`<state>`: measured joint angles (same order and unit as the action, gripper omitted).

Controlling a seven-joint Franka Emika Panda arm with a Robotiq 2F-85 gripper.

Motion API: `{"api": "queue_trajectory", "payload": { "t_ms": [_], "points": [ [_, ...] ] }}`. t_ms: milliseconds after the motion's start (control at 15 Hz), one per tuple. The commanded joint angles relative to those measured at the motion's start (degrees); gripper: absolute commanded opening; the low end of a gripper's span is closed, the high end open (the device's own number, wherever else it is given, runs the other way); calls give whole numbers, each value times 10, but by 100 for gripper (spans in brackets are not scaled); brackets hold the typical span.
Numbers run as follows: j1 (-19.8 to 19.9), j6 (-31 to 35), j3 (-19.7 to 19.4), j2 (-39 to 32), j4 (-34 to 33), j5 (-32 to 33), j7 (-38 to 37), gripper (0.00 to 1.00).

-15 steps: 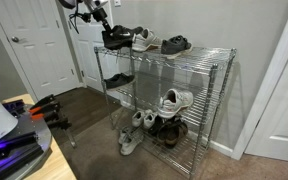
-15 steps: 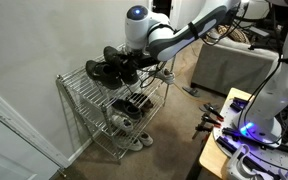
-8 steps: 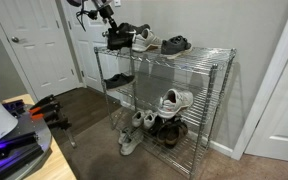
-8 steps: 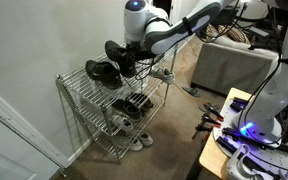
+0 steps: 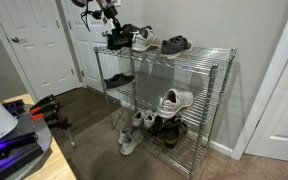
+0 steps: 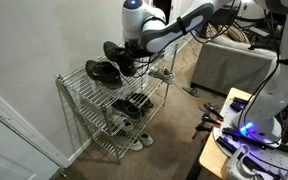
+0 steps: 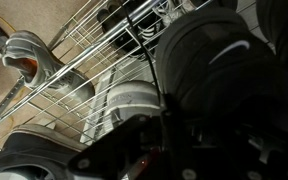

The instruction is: Move the second right shoe from the second top shelf to the first top shelf

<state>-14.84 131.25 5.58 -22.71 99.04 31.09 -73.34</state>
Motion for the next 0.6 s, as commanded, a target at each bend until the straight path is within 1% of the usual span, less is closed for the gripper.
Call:
{"api": "queue_trajectory", "payload": {
  "t_ms": [0,67,267,533],
  "points": [
    [-12,-4,-14,0,-6,-24,24,47],
    [-13,-2,-15,2,-4,-25,24,52],
    [-10,9,-12,14,11,-42,28,73],
    [-12,18,-6,45,40,-71,35,97]
  ]
}}
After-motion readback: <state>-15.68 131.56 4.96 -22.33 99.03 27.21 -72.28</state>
